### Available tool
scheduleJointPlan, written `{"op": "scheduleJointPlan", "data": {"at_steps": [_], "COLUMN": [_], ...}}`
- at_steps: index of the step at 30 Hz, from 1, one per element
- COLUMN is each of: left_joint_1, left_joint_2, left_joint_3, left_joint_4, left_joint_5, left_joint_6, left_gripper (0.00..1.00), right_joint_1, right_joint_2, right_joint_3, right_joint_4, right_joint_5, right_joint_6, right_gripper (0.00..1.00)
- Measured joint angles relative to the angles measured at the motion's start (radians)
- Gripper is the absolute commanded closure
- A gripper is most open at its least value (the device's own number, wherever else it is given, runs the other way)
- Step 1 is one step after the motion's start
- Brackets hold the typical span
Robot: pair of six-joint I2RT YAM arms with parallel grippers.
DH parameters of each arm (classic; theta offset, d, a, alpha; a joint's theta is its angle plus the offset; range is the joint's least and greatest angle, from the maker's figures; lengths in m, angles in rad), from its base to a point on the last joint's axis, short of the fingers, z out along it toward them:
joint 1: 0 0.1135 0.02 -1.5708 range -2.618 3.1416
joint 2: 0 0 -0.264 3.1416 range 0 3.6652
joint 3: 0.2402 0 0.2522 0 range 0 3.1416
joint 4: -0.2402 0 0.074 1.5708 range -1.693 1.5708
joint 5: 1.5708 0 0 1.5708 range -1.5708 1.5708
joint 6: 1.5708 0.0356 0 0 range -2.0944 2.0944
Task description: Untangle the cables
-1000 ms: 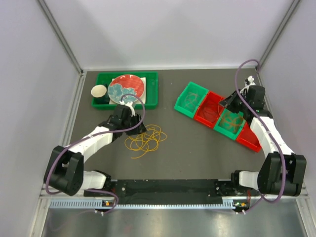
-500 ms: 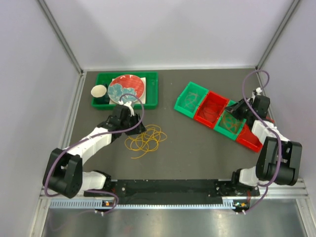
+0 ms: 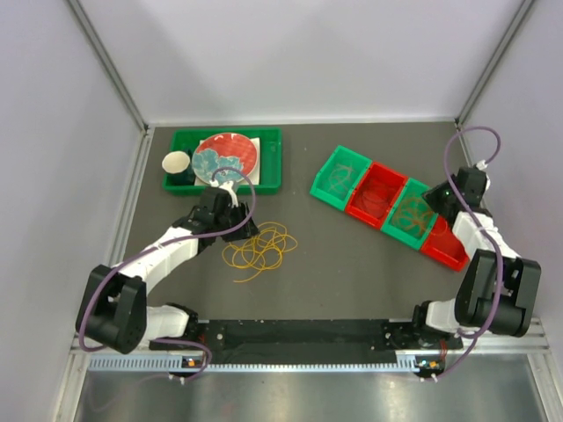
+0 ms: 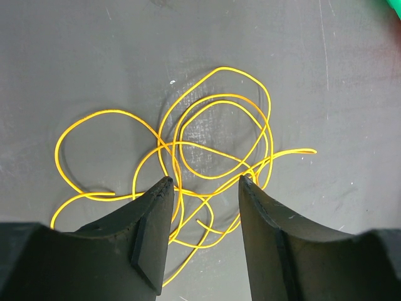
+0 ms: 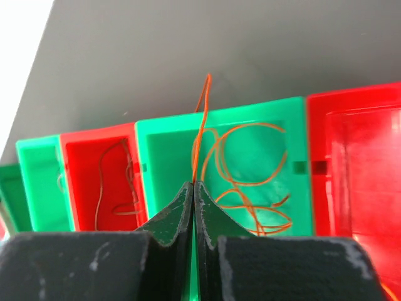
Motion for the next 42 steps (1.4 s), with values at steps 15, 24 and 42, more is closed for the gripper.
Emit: {"op": "scheduleJointPlan", "data": {"at_steps": [15, 24, 42], "left_joint_1": [0.000, 0.000, 0.000], "left_joint_2": [0.004, -0.007, -0.002], "left_joint_3": [-0.016, -0.031, -0.043], "left_joint_4": [0.002, 0.002, 0.037], "left_joint_5": [0.020, 0.031, 0.102], "left_joint_6": [0.000, 0.000, -0.001], "left_gripper": [0.47, 0.46, 0.46], "right_joint_1": [0.128, 0.137, 0.169], "right_joint_2": [0.172, 0.242, -0.032], "right_joint_3": [0.048, 0.061, 0.100], "right_joint_4": [-0.112, -0.073, -0.183], "right_joint_5": [0.195, 0.200, 0.195], "right_joint_6": [0.029, 0.032, -0.076], "right_gripper": [1.00, 0.96, 0.30]}}
